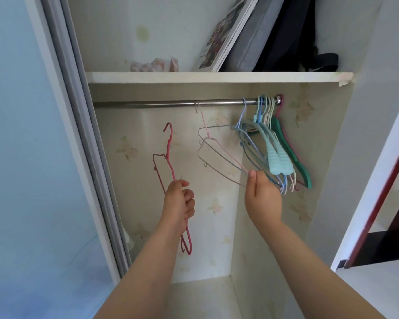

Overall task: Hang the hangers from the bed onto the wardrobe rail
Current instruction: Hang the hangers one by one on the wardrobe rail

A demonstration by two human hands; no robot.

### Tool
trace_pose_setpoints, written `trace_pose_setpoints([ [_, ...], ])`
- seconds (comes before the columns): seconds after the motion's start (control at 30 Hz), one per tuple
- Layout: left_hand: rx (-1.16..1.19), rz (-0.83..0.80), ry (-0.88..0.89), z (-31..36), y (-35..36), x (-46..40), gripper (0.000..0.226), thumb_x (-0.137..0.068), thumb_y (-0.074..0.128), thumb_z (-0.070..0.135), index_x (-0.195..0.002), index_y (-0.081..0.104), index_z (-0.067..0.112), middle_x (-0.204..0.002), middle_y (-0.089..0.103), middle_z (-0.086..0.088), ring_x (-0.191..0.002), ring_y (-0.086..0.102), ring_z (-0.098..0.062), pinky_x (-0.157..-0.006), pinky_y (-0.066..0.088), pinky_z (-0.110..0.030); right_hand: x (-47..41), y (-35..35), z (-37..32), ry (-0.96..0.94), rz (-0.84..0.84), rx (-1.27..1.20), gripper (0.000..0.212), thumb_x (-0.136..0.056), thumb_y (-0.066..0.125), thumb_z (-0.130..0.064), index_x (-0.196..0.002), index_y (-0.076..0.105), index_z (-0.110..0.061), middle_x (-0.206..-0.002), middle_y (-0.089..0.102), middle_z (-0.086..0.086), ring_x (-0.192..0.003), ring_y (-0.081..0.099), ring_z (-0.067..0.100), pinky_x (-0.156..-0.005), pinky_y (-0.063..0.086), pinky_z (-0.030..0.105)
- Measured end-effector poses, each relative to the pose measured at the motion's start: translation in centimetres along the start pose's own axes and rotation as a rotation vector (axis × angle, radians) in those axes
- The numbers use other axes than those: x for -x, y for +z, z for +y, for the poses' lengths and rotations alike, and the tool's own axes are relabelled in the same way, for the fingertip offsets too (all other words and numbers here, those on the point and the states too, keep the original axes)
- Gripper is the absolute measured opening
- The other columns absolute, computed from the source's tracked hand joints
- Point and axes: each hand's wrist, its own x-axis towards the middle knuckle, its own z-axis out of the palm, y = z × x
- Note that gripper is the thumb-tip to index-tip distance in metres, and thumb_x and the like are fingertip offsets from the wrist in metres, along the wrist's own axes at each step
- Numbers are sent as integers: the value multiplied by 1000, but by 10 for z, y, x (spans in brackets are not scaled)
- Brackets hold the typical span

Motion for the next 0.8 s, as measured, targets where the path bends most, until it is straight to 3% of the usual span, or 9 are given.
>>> trace_pose_setpoints([
  [0.1,-29,-3,6,0,2,0,18,-93,27,13,-85,43,16,-56,28,2,-33,17,-8,-36,11,-12,6,-4,-3,19,36,-119,37,-98,24,-36,-73,37,-13,-54,36,-2,-52,43,30,-50,31,34],
  [0.23,-90,-23,26,-2,14,-1,24,-96,22,14,-86,44,16,-56,30,2,-34,18,-8,-37,12,-12,-17,5,-10,236,-38,-215,36,-103,28,-28,-86,48,-4,-69,48,7,-69,50,30,-63,36,38],
  [0.37,-123,-53,65,-1,23,-1,27,-100,21,17,-88,45,15,-57,35,1,-33,21,-8,-37,14,-13,-35,9,11,371,-114,-120,41,-104,26,-31,-101,50,2,-81,56,18,-88,59,38,-69,38,37],
  [0.47,-118,-47,112,-3,30,0,24,-99,22,14,-93,46,16,-60,36,0,-33,22,-8,-36,16,-13,-35,-3,30,481,-16,-47,41,-104,26,-31,-113,50,1,-102,62,25,-99,58,40,-76,41,40],
  [0.67,-142,-109,113,-12,46,8,26,-100,21,16,-108,46,20,-64,40,0,-36,26,-8,-37,19,-15,-39,-12,54,571,40,-225,36,-101,36,-33,-108,53,-2,-107,59,20,-100,56,35,-76,37,33],
  [0.8,-224,-162,87,-10,58,9,23,-102,22,22,-111,43,22,-71,48,-2,-49,41,-13,-42,32,-21,-9,-20,44,553,262,-349,42,-94,56,-29,-125,41,-5,-126,40,14,-107,49,26,-80,32,23],
])
